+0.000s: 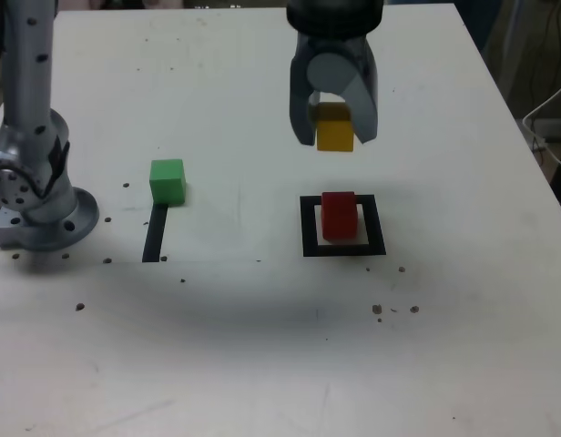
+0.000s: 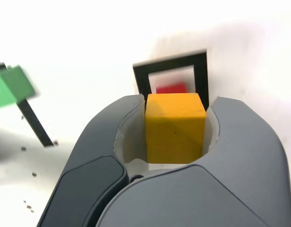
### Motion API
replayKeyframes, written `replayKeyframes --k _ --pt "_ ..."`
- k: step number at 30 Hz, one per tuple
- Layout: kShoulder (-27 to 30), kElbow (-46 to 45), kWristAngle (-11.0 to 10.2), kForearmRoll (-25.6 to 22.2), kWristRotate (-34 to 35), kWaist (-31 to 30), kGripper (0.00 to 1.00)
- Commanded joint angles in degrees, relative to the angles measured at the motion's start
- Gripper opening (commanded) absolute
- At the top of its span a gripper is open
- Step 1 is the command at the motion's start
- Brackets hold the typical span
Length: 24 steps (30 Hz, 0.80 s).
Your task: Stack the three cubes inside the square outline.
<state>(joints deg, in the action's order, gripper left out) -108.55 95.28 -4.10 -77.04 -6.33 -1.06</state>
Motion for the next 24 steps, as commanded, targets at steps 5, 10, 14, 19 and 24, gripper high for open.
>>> replayKeyframes --k 5,10,14,19,24 --pt "0.06 0.16 0.78 -0.39 4.95 -4.04 0.29" --pt "-1.31 0.03 0.24 0.24 7.99 -6.16 0.29" --pt "-2.94 -1.0 0.38 1.99 10.48 -7.63 0.29" --pt "-3.8 -2.46 0.91 3.94 11.52 -7.96 0.29" --pt "-4.59 -3.36 -0.17 4.73 11.78 -7.05 0.29"
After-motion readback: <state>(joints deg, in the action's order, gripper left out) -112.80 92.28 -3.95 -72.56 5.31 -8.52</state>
